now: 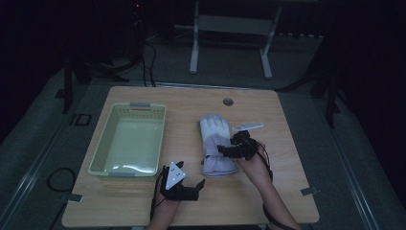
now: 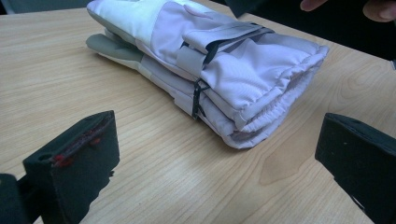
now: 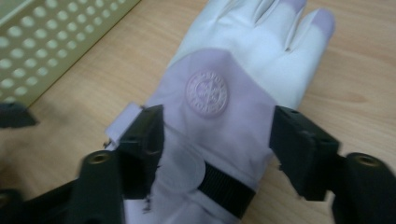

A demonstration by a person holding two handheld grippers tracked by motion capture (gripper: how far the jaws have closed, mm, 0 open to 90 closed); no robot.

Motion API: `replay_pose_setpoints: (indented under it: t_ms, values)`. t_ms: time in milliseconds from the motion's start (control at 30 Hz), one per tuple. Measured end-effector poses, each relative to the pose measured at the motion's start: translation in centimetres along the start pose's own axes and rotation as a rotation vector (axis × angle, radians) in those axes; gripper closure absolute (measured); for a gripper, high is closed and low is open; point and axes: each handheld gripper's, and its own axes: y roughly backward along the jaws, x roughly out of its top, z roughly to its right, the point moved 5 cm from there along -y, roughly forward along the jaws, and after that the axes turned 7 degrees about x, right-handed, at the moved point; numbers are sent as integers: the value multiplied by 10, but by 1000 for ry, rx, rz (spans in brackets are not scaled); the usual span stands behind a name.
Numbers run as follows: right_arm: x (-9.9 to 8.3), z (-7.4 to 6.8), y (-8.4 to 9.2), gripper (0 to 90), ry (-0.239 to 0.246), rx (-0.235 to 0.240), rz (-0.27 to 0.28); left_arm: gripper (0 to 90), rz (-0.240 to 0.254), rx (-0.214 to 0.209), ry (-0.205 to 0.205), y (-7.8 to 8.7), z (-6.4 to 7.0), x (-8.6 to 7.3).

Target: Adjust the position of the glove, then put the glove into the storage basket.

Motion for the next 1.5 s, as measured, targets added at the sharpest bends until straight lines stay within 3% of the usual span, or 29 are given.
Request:
replay_pose_setpoints:
  t_ms: [33,100,200,267,333,433,600,733,833,1000,1100,1167,1367,1433,1500]
  values:
    - [0,0,0,321,0,0,0,0,0,0,0,0,0,0]
    - [-6,2,0,187,27,44,-13,0,-17,-7,2,-1,-1,0]
    - [-9,2,3,141,52,101,13,0,-20,2,6,-1,-1,0]
    - [-9,3,7,165,60,116,49,0,-27,7,-7,-2,0,0]
    - [-11,5,10,182,74,111,57,0,-29,7,-12,-2,1,0]
    - [-13,8,18,168,140,62,78,0,-32,-1,-22,-4,3,0]
    - [-14,20,35,155,124,70,117,0,-44,-9,-22,-6,3,3]
    - [-16,26,42,157,191,24,139,0,-42,-31,8,-4,1,13]
    - [-18,30,42,154,229,3,131,0,-71,-60,-18,-6,0,21]
    - [-20,38,41,141,163,11,108,0,-107,-146,58,-13,-1,34]
    - [-19,41,39,121,127,9,102,0,-146,-157,90,-19,-5,43]
    - [-16,42,36,108,86,34,114,0,-160,-153,93,-24,-7,48]
    - [-3,42,27,139,74,51,136,1,-195,-100,100,-41,-12,67]
    - [3,44,25,162,60,45,139,107,-193,-80,111,-45,-16,73]
    - [9,44,24,213,58,39,149,135,-201,-70,131,-50,-21,80]
